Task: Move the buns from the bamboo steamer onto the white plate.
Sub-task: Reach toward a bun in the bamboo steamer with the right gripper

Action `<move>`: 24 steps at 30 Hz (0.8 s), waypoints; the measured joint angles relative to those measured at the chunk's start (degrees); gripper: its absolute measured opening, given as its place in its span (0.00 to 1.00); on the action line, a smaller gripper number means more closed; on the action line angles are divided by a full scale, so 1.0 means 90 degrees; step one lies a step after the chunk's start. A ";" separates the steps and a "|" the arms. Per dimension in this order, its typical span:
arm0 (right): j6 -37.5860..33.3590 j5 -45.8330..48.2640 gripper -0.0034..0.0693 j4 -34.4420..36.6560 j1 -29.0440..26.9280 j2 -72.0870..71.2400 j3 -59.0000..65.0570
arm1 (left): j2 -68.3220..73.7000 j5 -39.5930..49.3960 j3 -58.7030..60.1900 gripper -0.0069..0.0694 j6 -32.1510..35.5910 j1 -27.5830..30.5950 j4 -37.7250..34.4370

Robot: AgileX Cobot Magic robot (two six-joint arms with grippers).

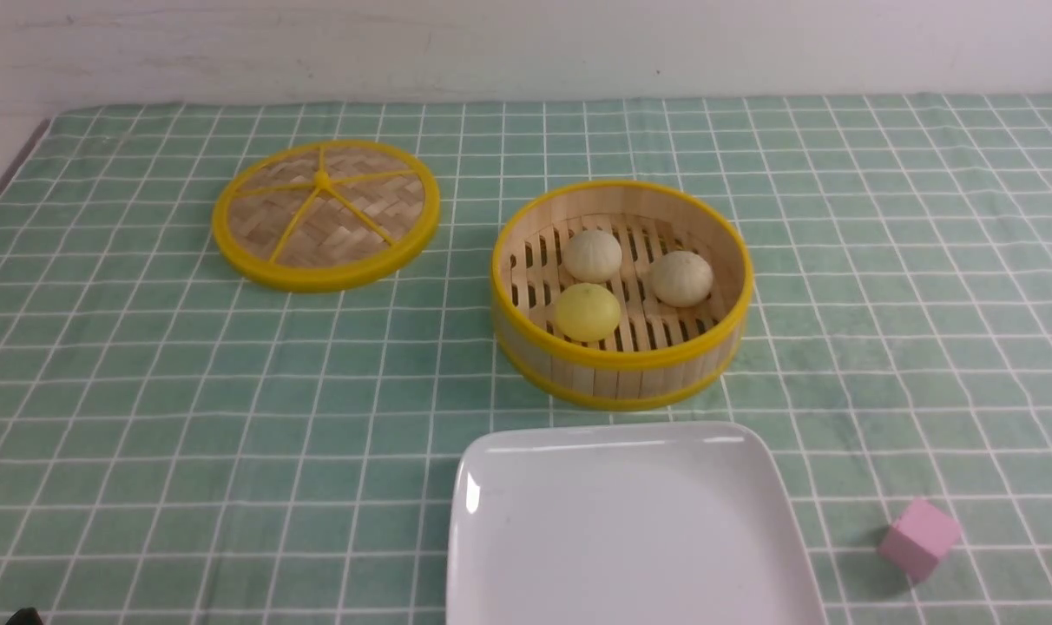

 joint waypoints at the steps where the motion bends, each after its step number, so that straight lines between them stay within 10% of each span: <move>1: 0.0000 0.0000 0.38 0.0000 0.0000 0.0000 0.0000 | 0.0000 0.0000 0.0000 0.41 0.0000 0.0000 0.0000; 13: 0.0016 -0.0053 0.38 -0.0001 0.0000 0.0000 0.0000 | 0.0000 -0.0002 0.0000 0.41 -0.0052 0.0000 -0.0048; 24: 0.2595 -0.0232 0.38 0.3536 0.0000 0.0000 0.0068 | 0.0000 -0.0048 0.0039 0.41 -0.3179 0.0000 -0.3897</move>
